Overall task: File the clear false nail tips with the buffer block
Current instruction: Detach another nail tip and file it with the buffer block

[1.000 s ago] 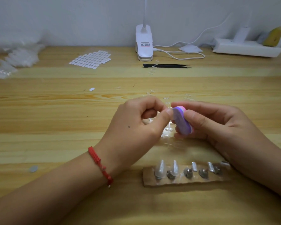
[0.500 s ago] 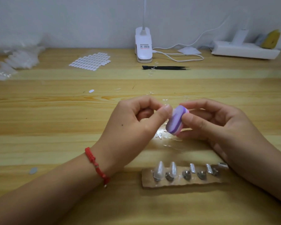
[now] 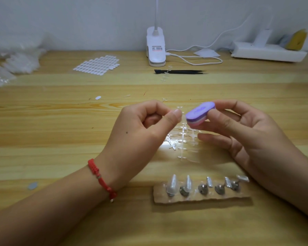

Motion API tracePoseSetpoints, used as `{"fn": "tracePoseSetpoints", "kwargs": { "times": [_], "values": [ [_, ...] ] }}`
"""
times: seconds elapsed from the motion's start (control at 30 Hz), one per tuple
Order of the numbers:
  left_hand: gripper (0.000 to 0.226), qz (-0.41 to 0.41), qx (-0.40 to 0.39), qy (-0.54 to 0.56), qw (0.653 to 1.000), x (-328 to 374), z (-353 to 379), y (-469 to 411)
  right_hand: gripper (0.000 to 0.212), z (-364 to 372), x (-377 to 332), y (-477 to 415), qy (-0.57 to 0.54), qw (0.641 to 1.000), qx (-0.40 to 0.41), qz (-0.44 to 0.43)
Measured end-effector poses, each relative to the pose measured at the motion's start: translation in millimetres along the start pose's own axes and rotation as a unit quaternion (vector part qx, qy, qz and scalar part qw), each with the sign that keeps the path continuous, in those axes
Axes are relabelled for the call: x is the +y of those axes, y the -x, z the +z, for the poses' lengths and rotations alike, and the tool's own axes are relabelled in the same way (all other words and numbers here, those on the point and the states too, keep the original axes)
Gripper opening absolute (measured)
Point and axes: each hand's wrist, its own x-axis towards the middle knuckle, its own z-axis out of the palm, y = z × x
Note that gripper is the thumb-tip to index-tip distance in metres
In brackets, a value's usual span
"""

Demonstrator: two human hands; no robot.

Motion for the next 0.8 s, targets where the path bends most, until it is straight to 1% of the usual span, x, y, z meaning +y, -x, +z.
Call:
{"fn": "tracePoseSetpoints", "kwargs": {
  "times": [0.13,0.23,0.3,0.37,0.47,0.5,0.57,0.63,0.73,0.8],
  "values": [
    [0.02,-0.003,0.011,0.016,1.0,1.5,-0.2,-0.2,0.026,1.9,0.4,1.8,0.024,1.0,-0.02,0.0],
    [0.019,-0.002,-0.025,-0.016,1.0,1.6,0.8,0.4,0.018,2.5,1.9,2.9,0.035,0.999,-0.036,-0.008],
    [0.019,-0.003,-0.034,-0.021,0.999,1.2,1.0,0.8,0.02,-0.4,2.1,0.4,0.002,1.0,-0.012,-0.012],
    [0.019,-0.002,-0.025,-0.015,1.0,0.9,0.3,0.6,0.025,-2.2,2.4,-1.1,-0.021,1.0,0.003,-0.009],
    [0.02,0.004,-0.02,-0.015,1.0,-0.9,-1.2,0.6,0.021,1.6,2.9,0.7,0.019,0.999,-0.035,-0.007],
    [0.02,0.007,-0.028,-0.02,0.999,-1.5,-1.1,0.9,0.02,2.1,2.8,0.6,0.02,0.999,-0.031,-0.008],
    [0.02,0.011,-0.048,-0.037,0.998,-1.7,-0.4,1.9,0.023,-1.5,1.0,-1.8,-0.013,1.0,0.008,-0.005],
    [0.019,0.015,-0.056,-0.041,0.998,-0.9,-0.1,2.6,0.024,-5.8,-1.1,-4.0,-0.042,0.999,0.029,0.001],
    [0.023,0.016,-0.044,-0.02,0.999,0.2,-1.5,1.9,0.02,-6.6,-2.8,-3.1,-0.05,0.998,0.006,0.022],
    [0.027,0.013,-0.044,-0.019,0.999,0.6,-2.1,1.2,0.026,-5.4,-2.9,-1.3,-0.034,0.998,-0.017,0.042]
  ]
}}
